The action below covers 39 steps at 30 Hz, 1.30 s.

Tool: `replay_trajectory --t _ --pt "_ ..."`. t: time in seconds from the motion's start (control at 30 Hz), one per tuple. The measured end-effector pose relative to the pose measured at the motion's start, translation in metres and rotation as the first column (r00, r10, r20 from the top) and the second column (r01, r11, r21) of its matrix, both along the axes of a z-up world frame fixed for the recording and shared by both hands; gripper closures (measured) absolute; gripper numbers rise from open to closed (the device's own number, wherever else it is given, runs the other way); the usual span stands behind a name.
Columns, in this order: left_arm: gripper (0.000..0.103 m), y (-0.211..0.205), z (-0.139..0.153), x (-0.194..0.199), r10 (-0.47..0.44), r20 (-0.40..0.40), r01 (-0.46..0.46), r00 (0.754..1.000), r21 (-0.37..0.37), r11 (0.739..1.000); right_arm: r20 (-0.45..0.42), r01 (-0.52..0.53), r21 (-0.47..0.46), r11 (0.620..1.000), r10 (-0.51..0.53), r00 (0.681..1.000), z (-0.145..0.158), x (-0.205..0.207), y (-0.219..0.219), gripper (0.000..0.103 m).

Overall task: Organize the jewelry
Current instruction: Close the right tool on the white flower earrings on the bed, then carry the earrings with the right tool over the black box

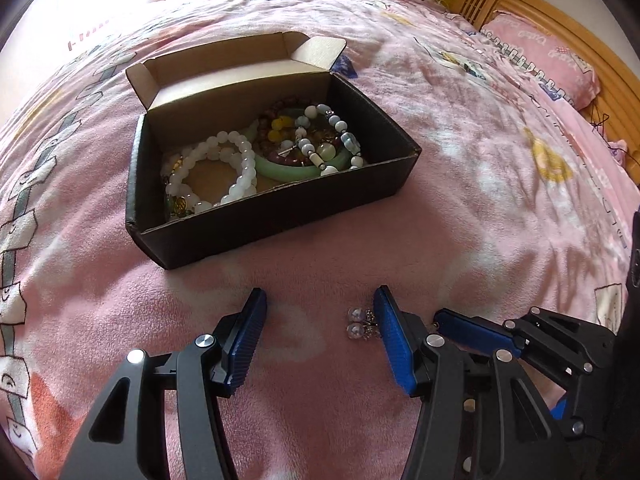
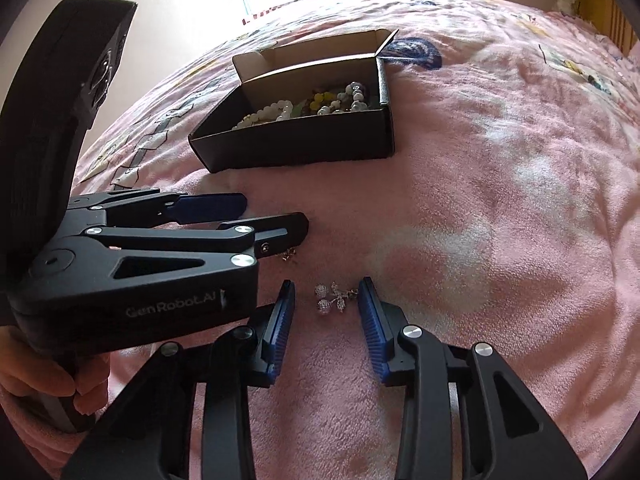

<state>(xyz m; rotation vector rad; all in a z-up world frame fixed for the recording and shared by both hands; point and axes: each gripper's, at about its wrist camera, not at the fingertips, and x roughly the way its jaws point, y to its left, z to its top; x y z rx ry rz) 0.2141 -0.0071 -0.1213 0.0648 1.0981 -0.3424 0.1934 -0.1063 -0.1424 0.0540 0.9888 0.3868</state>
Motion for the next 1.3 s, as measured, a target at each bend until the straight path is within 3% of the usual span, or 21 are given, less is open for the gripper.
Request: replay_trajectory --t 0.13,0.5,0.87,1.3 --pt "0.051 0.002 -0.001 0.000 0.014 0.008 -0.014 1.000 0.014 1.000 -0.001 0.012 0.005 1.000 -0.012 1.000 -0.001 0.001 -0.004 0.080" --pt "0.089 0.016 0.001 -0.011 0.031 0.029 -0.031 0.999 -0.001 1.000 0.003 0.019 0.010 1.000 -0.019 1.000 0.003 -0.003 -0.005 0.081" --pt "0.090 0.026 0.013 -0.026 0.040 0.044 -0.039 0.998 -0.022 0.999 0.024 0.027 0.023 0.999 -0.028 0.999 0.019 -0.016 -0.010 0.081" --pt "0.090 0.049 0.057 -0.041 0.102 0.125 -0.096 0.987 -0.052 0.994 0.099 0.053 0.043 0.998 -0.058 0.993 0.061 -0.031 -0.025 0.081"
